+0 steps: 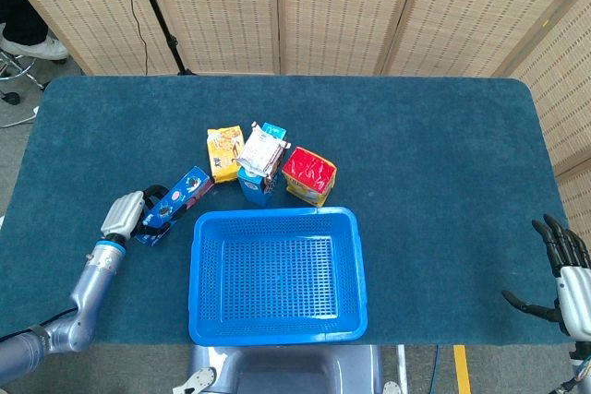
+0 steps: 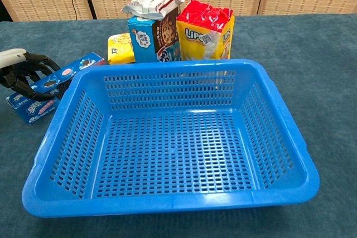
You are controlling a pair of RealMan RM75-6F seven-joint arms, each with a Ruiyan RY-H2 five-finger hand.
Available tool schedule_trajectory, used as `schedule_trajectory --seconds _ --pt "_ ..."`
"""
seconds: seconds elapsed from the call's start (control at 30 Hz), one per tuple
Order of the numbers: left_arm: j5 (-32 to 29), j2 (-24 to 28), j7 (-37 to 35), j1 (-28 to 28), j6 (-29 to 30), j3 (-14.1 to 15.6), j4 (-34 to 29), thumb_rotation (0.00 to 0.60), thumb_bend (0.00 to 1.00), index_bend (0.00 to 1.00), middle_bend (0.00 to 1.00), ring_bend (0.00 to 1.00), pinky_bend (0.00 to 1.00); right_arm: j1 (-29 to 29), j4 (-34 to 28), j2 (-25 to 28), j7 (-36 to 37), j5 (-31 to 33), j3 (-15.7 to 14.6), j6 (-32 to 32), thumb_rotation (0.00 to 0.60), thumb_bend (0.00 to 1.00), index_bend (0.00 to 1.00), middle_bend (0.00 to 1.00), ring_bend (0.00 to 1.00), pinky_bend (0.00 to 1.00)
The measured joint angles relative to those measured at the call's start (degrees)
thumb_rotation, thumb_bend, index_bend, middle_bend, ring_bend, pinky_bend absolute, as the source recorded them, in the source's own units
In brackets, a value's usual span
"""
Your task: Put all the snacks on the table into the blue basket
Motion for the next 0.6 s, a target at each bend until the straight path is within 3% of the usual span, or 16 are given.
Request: schedule_trajectory --seconds 0.2,0.37,0.47,0.6 --pt "1.5 1.0 -3.7 1.1 2.6 -1.0 -0.2 0.6 0.33 0.59 0.46 0.54 0.64 0.0 -0.2 0.0 -0.3 -0.3 -0.2 0.0 0.6 0.0 0.0 0.0 0.0 0.0" --pt "6.7 4.7 -12.2 3.0 6.0 -1.7 -1.7 0.6 0.33 0.58 0.46 0.54 0.64 0.2 -0.4 -0.2 -1.0 -0.4 -0.4 -0.4 0.6 0.0 0.0 0.0 0.0 0.0" --pt "12.1 8.1 -17.3 4.1 8.6 -1.4 -3.4 0.6 0.32 0.57 0.46 0.53 0.64 0.3 -0.6 -0.3 -1.7 -0.6 -0.5 -0.5 0.6 0.0 0.0 0.0 0.0 0.0" --pt "23.8 12.1 -23.1 4.7 13.4 1.0 -4.7 0.6 0.32 0.57 0.46 0.53 0.64 0.4 -0.8 -0.6 -2.5 -0.8 -0.7 -0.8 0.6 0.0 0.0 0.0 0.0 0.0"
